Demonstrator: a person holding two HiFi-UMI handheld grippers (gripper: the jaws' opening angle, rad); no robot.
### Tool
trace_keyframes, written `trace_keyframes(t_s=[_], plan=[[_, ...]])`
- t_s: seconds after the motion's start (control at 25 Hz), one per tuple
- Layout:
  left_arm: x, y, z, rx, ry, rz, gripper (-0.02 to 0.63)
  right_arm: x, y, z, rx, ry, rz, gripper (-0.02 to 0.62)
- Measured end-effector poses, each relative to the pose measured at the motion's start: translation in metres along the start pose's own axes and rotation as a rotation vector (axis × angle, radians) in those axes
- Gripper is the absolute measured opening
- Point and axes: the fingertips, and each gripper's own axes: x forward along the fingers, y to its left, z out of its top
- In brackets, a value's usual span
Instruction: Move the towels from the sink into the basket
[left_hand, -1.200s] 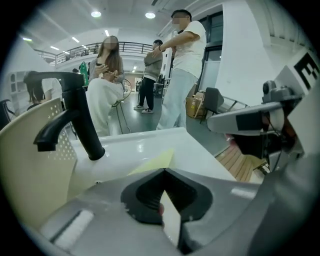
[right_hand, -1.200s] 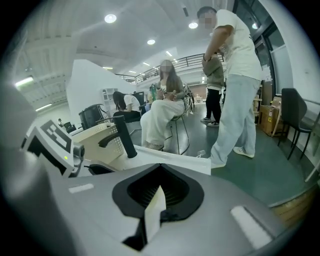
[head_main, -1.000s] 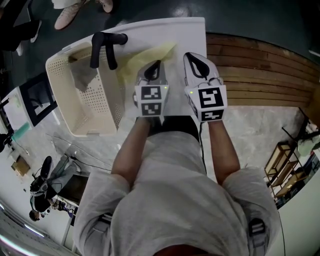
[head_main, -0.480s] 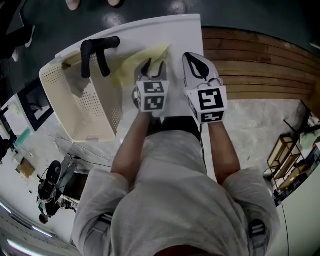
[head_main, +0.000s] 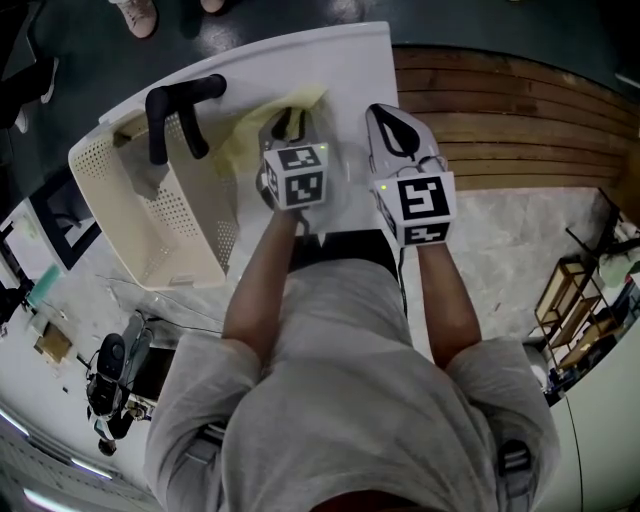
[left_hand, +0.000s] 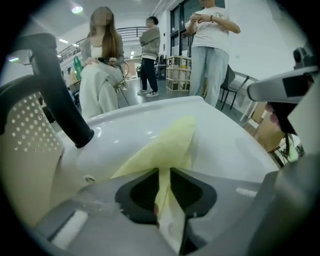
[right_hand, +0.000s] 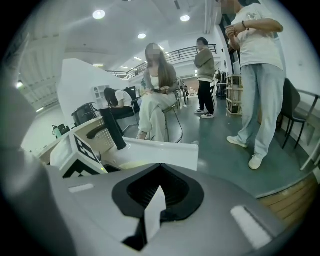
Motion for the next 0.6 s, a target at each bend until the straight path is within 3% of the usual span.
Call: trace_keyframes(t_s=[0.08, 0.6], plan=[[-0.001, 0.008, 0.007, -0.006, -0.033, 0.03, 0.021, -0.002, 0.001, -0.001, -0.002, 0.002, 0.002, 0.006], [-0.029, 0.02, 0.005, -0.001, -0.081, 0.039, 0.02, 0.001, 0.02, 0.008, -0.028, -0.025, 0.04, 0.006]])
